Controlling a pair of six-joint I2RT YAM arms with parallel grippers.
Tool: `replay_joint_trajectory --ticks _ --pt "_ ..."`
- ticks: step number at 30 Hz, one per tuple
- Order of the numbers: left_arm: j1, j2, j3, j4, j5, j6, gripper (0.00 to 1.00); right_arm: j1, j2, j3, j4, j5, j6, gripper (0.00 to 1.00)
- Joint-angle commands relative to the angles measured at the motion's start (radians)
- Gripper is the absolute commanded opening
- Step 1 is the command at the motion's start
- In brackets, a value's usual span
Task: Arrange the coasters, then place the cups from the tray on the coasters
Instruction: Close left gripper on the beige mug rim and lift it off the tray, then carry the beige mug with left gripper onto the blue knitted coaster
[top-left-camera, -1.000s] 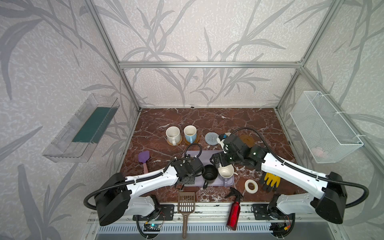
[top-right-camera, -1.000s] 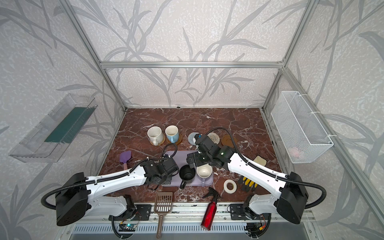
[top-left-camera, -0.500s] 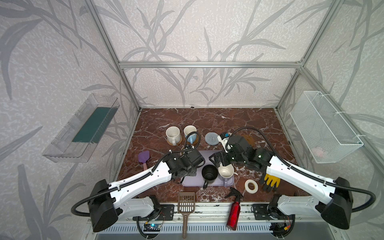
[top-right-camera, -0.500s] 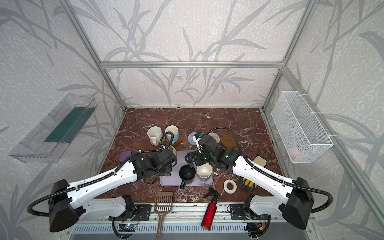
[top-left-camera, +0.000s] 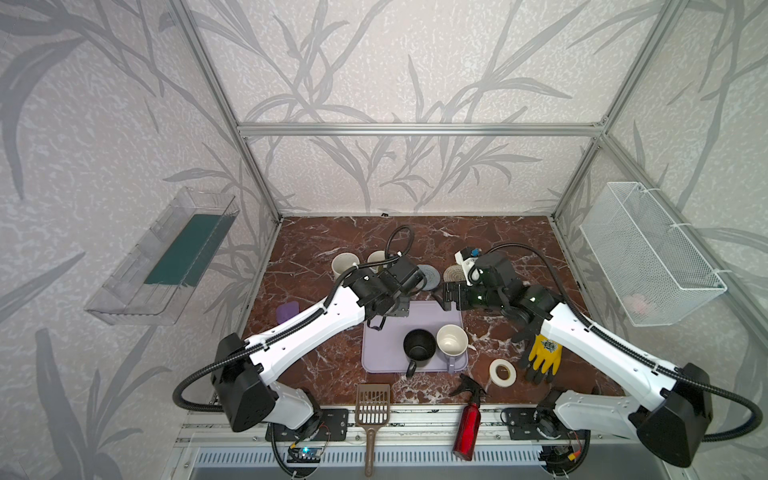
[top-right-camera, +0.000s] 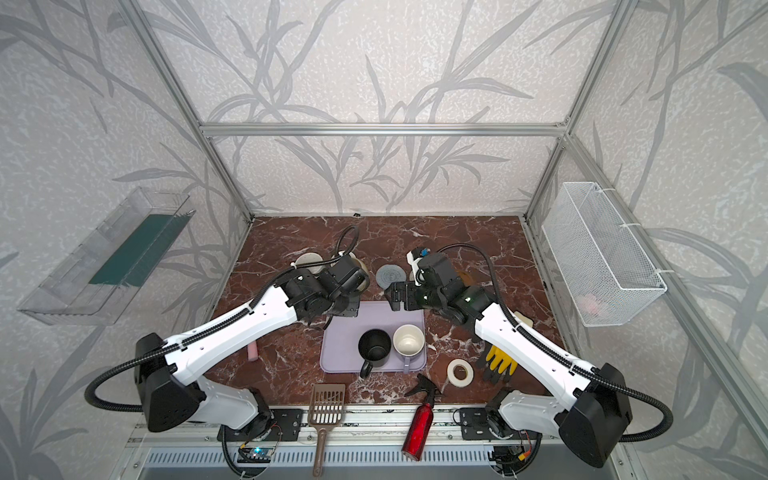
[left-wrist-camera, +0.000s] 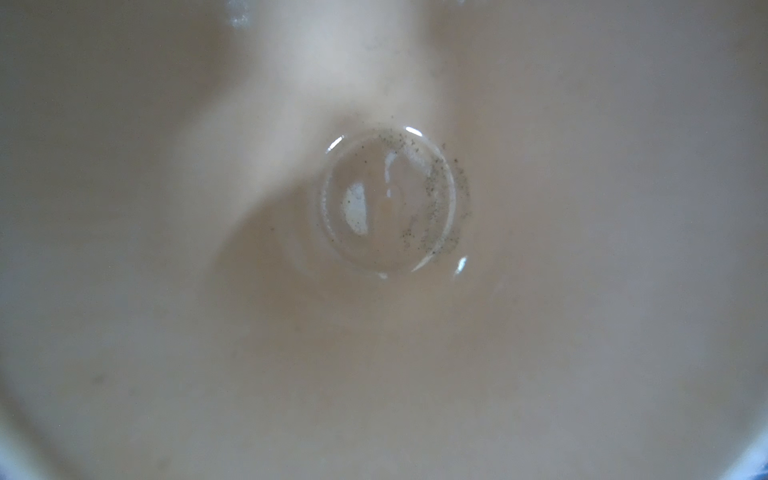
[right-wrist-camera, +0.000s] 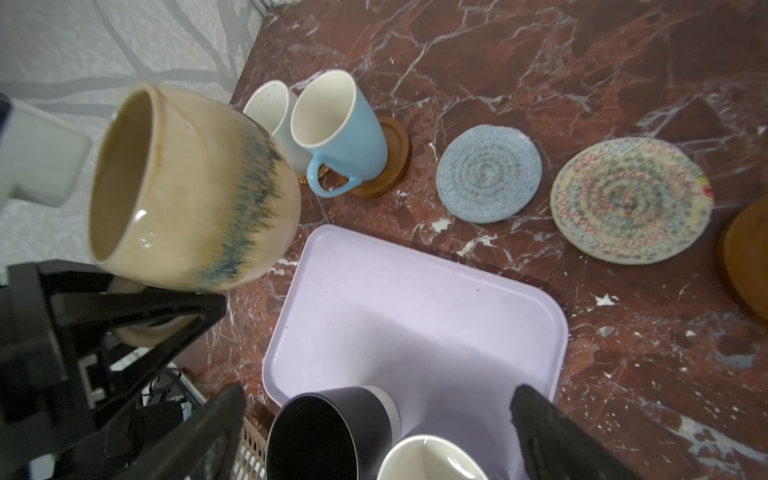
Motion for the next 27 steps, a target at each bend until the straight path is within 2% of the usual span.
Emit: replay_joint_trajectory --ticks 1,11,15,27 --pt "0.019 0.061 0.133 -0.012 -0.024 0.06 0.0 -0.031 -0.026 0.053 -0.015 -0.029 0.004 0.99" --pt "0.042 0.287 0.344 -0.021 -0.019 0.068 0.0 -0.183 0.014 0.076 -0.021 -0.12 0.026 0.99" --pt "0.046 0.364 0.415 -0.027 -0.076 0.054 0.0 -0.211 0.027 0.062 0.027 -0.146 0.035 0.99" --pt "0.076 0.616 0.598 -0.041 -0.024 -0.009 0.0 -0.253 0.061 0.017 0.069 -0.165 0.012 0.99"
